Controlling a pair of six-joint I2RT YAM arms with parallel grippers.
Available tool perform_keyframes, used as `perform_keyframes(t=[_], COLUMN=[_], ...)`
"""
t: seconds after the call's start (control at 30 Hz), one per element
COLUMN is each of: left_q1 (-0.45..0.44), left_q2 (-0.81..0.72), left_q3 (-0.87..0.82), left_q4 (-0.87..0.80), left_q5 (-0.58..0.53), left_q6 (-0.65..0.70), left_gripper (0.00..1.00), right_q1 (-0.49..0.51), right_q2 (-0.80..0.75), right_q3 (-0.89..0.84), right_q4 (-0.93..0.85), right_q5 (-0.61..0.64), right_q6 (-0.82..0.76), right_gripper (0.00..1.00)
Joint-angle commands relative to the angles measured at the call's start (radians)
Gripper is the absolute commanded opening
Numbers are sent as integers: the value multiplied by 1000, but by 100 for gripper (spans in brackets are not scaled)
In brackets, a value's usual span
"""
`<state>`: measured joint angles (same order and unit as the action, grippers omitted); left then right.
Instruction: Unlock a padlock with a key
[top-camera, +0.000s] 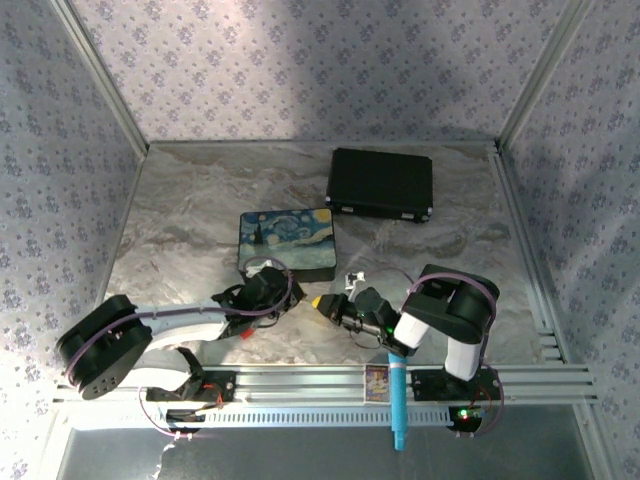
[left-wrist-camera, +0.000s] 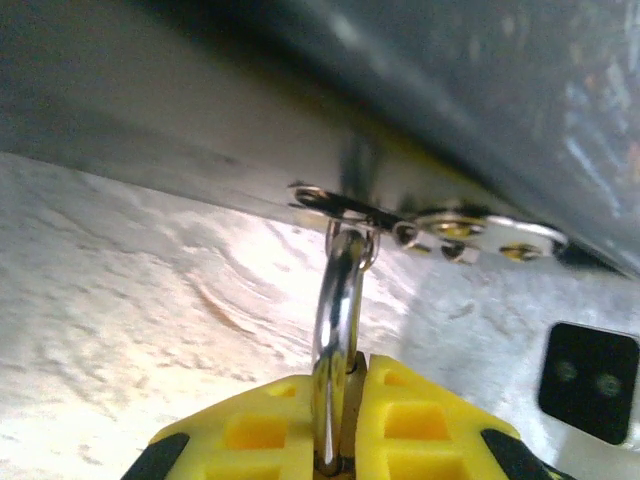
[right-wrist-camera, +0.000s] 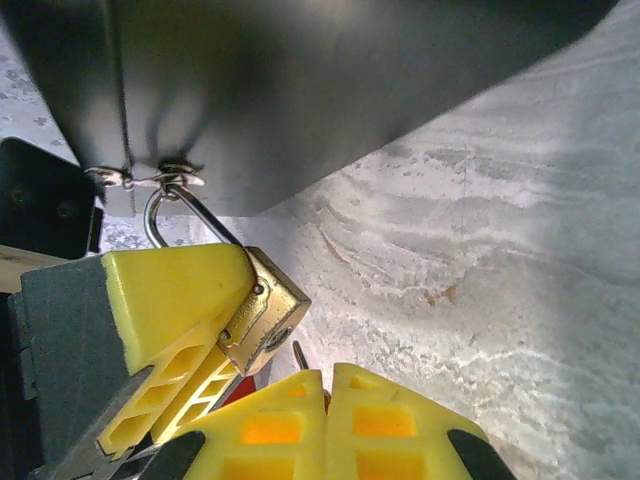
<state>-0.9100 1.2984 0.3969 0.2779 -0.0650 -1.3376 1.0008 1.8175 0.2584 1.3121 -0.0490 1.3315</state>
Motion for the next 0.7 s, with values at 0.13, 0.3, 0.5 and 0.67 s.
perform_keyframes(t=[0.13, 0.3, 0.5, 0.67], left_q1=[-1, 0, -2, -12], left_q2=[-64, -90, -90, -116], left_q3=[8, 7, -10, -13], left_q4=[88, 90, 140, 134], left_q5=[64, 45, 40, 15], left_q6=[-110, -146, -208, -224], left_gripper=[0, 0, 0, 0], right_q1=[7, 7, 9, 7], right_q2=[-58, -138, -171, -157], right_q3=[-59, -82, -70, -67], right_q4=[73, 35, 24, 18], right_q5=[49, 63, 72, 77], right_q6=[30, 20, 12, 21], right_gripper=[0, 0, 0, 0])
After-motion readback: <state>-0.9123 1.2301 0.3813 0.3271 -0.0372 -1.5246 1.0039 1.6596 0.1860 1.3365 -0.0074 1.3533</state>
